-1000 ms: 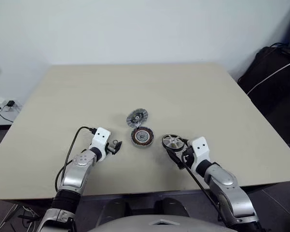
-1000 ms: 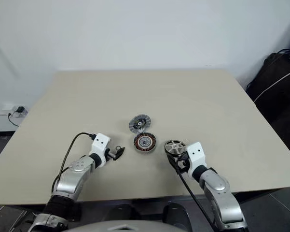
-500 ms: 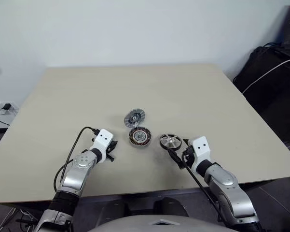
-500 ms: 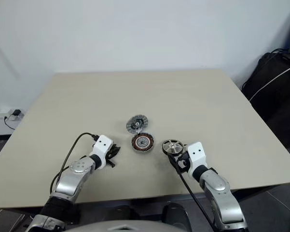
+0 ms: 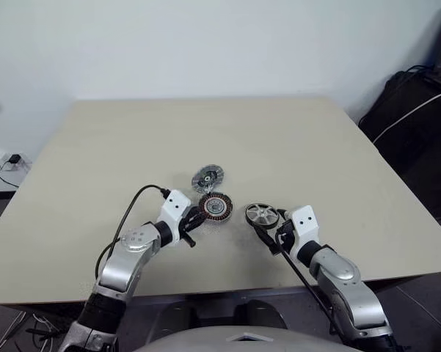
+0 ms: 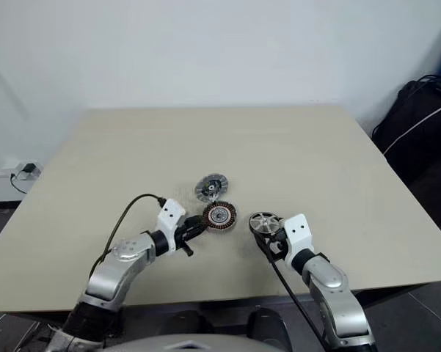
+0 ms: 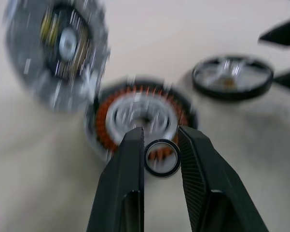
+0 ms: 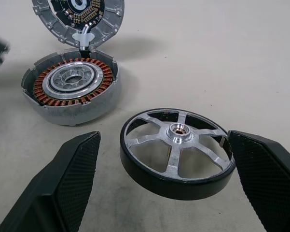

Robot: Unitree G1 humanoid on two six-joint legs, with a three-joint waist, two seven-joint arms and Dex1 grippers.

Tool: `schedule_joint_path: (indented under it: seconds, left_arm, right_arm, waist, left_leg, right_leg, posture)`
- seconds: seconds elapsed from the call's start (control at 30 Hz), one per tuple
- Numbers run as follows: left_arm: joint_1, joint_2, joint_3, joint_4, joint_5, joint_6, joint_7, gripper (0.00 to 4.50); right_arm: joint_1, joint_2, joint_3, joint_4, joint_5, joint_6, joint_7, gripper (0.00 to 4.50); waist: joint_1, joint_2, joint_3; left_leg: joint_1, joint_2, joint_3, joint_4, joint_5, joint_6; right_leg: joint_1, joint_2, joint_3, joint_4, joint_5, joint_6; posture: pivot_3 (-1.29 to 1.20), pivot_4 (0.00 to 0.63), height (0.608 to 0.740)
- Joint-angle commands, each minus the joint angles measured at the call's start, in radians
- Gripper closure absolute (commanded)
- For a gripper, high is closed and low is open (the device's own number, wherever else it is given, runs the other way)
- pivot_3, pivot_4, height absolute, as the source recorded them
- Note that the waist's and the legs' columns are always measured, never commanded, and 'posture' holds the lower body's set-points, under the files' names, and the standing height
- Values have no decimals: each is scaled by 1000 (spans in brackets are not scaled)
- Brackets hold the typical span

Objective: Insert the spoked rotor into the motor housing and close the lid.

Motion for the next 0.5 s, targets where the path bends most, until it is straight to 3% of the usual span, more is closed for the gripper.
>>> schedule_joint_path:
  seconds: [0.03, 0.5]
  left_arm:
    - [-71, -27, -27, 52, 33, -28, 22, 3827]
    - [-227, -139, -34, 423, 97, -204, 70, 3827]
  right_arm:
    - [-23, 6, -8, -25, 6, -3, -3, 0]
    - [-19, 35, -17, -42, 14, -9, -19, 0]
  waist:
    - [1, 0, 0]
    - [4, -1, 0]
  left_leg:
    - [0, 0, 0, 0, 0, 0]
    - [-1, 0, 0, 3, -1, 2]
  right_leg:
    - [0, 0, 0, 0, 0, 0]
    - [1, 0, 0, 0, 1, 1]
  posture:
    - [0, 0, 740]
    - [0, 0, 740]
